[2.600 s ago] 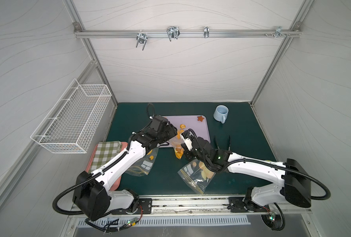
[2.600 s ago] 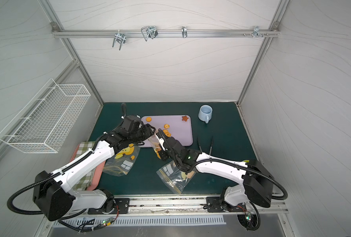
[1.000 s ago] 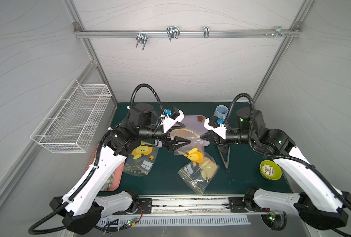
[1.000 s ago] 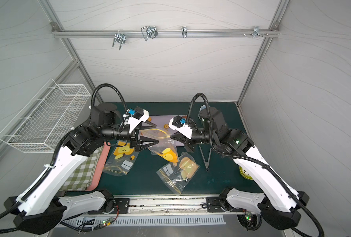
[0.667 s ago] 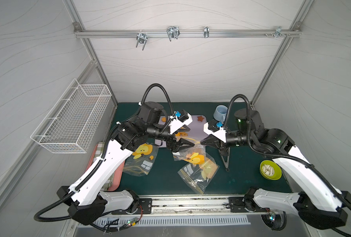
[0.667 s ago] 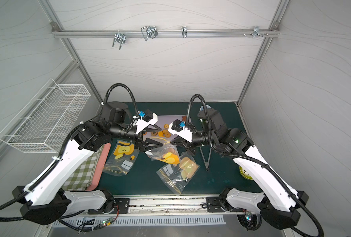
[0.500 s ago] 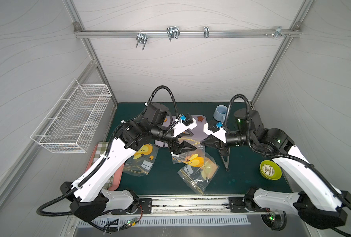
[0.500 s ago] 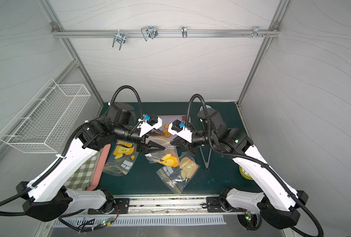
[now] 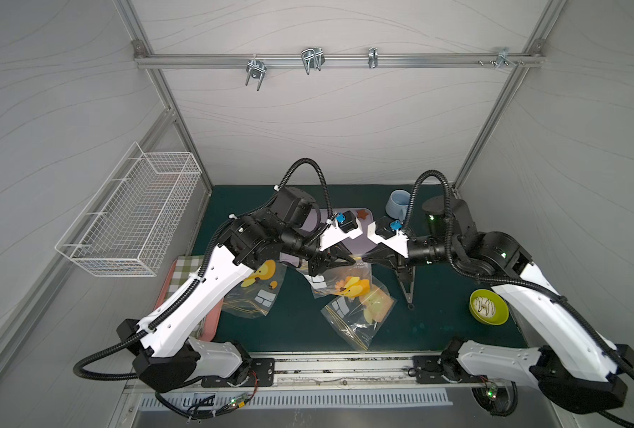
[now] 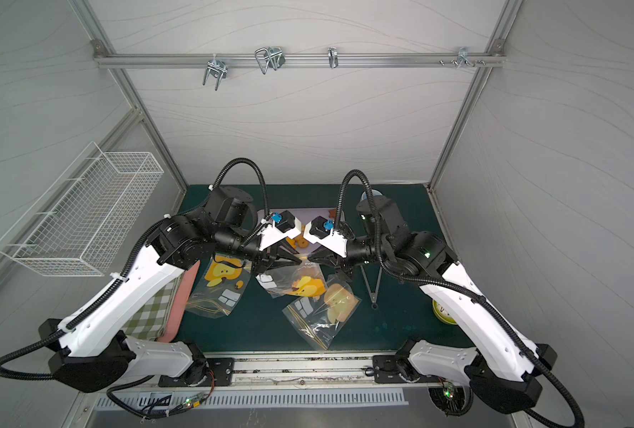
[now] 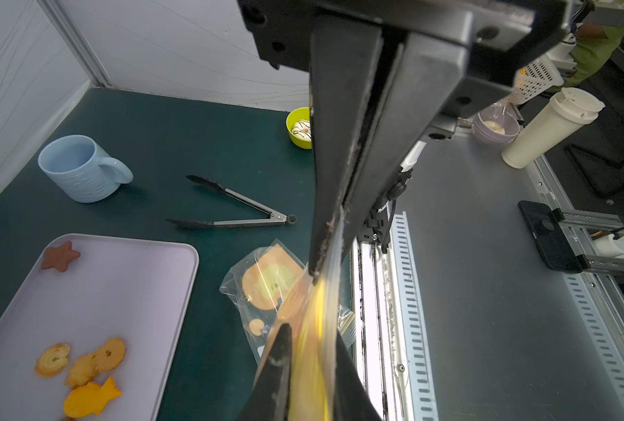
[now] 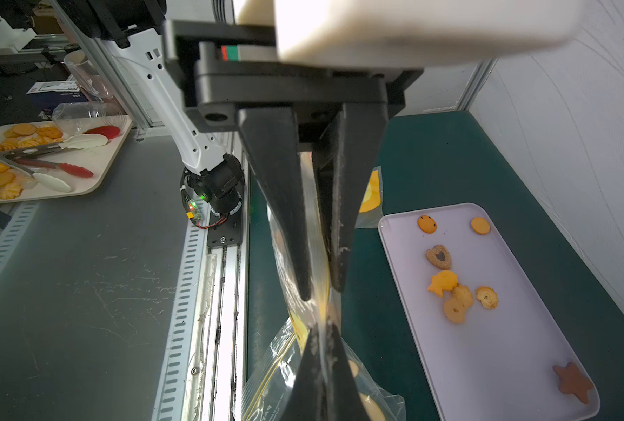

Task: Put the cookies into a resealable bag to prevent moisture
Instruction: Close the ziploc bag.

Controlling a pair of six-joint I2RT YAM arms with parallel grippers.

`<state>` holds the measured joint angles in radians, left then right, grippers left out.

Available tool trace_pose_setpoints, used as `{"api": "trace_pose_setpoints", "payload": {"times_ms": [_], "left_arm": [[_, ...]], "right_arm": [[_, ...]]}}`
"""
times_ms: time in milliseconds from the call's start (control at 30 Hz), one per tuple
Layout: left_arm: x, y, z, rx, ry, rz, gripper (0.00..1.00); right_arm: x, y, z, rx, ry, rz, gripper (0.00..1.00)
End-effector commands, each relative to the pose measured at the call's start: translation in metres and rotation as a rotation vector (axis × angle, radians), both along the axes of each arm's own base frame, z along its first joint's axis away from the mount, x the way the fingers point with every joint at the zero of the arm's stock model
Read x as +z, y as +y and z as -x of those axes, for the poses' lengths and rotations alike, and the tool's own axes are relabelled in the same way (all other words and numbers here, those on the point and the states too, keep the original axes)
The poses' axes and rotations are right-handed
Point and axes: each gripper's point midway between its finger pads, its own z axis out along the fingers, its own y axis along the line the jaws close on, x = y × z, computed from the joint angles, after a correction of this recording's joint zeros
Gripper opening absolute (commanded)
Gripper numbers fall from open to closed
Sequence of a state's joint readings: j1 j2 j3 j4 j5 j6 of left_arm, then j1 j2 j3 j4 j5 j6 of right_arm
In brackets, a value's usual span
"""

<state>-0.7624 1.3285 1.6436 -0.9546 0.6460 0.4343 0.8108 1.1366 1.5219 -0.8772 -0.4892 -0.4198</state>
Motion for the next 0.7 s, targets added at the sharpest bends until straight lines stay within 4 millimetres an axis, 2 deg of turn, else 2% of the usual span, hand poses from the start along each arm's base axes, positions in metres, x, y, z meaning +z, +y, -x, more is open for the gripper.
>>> {"api": "trace_pose_setpoints", "payload": {"times_ms": [0, 300, 400, 533, 633, 667], "left_arm": [[0.0150, 0.0045, 0.0042, -0.011, -0.060, 0.019, 0.19], [0.0151, 0.0088, 0.0036, 0.006, -0.083, 0.012, 0.22], [0.0143, 0.0097, 0.0034, 0.008, -0.087, 0.009, 0.17], [0.0148, 0.0098, 0.0039, 0.007, -0.088, 0.012, 0.00], [0.0150, 0.0094, 0.0043, 0.010, -0.081, 0.017, 0.00], [0.0161, 0.0098, 0.0048, 0.009, -0.083, 0.021, 0.00]], "right_arm": [[0.0043, -0.0053, 0.0040, 0.017, -0.044, -0.005, 0.00], [0.0017, -0.0076, 0.0027, 0.004, -0.047, 0.004, 0.00], [0.0007, -0.0080, 0.0017, -0.001, -0.050, 0.007, 0.00], [-0.0021, -0.0074, -0.0009, -0.012, -0.048, 0.011, 0.00], [-0.0032, -0.0052, 0.0006, -0.003, -0.035, -0.002, 0.09], [-0.0027, -0.0046, 0.0019, 0.003, -0.031, -0.009, 0.16]]}}
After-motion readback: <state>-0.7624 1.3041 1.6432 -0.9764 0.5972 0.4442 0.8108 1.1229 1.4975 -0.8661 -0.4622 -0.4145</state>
